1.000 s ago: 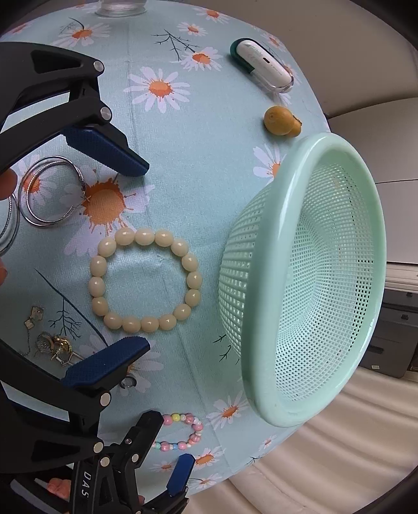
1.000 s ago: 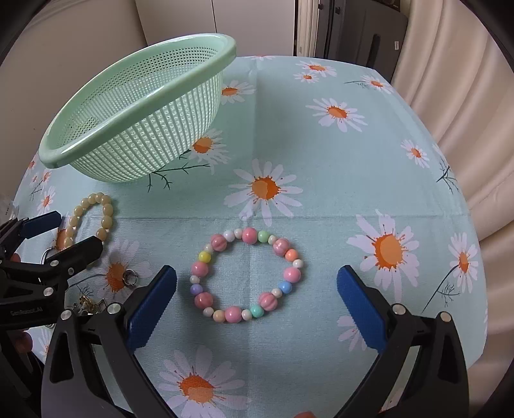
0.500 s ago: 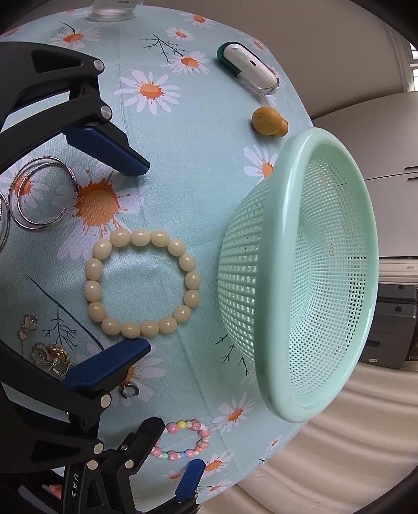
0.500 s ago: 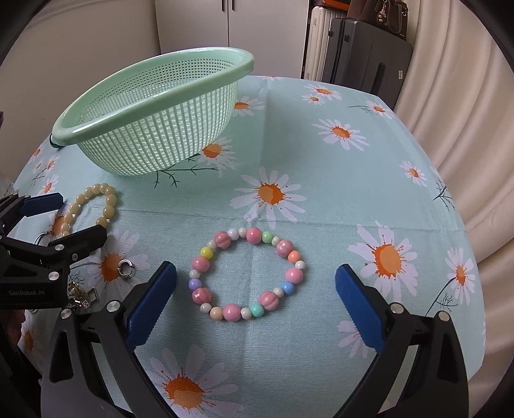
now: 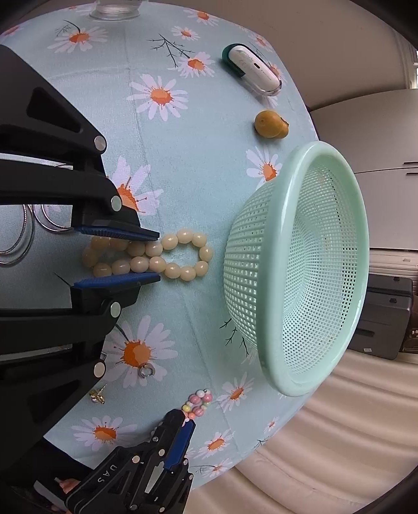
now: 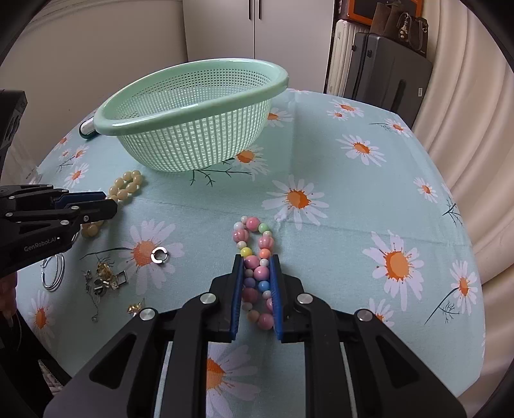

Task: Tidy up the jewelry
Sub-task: 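Carry both bracelets into the green colander and open both tools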

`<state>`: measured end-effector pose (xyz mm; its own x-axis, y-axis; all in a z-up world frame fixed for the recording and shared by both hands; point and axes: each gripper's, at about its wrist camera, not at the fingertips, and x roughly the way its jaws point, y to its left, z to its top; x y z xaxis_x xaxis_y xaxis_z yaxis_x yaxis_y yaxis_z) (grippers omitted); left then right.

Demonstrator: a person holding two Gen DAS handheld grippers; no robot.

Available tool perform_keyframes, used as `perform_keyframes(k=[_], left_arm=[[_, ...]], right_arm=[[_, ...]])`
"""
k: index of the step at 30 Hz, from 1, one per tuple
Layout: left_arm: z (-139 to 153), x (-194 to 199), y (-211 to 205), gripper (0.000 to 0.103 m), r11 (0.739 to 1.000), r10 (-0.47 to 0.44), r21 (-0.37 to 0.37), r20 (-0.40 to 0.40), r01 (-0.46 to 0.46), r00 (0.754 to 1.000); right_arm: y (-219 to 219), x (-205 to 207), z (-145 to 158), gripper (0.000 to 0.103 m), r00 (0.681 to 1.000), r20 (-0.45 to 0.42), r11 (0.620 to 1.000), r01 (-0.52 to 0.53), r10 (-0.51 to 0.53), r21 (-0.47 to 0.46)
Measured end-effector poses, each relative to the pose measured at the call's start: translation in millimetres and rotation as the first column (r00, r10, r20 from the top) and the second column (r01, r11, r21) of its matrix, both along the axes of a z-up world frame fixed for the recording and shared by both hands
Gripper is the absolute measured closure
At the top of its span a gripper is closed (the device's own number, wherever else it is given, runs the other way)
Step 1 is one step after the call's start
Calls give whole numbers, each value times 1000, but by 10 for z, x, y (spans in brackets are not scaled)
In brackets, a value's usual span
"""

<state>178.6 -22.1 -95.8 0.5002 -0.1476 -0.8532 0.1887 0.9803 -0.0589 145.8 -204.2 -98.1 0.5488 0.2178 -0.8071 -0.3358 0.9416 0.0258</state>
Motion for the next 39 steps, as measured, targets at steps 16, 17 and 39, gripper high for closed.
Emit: perform_keyframes(k=[16, 17, 39], left_arm=[[603, -451, 252, 94, 994, 24, -105, 49, -18, 999], [672, -469, 258, 94, 993, 25, -112, 57, -19, 998], [930, 660, 143, 94, 988, -21, -153, 102, 37, 995]], right_arm=[[-16, -216, 612, 92, 998, 66, 995, -27, 21, 94], [6, -215, 684, 92, 997, 79, 995, -34, 27, 92], [534, 747, 1223, 92, 975, 195, 988, -123, 103, 96]])
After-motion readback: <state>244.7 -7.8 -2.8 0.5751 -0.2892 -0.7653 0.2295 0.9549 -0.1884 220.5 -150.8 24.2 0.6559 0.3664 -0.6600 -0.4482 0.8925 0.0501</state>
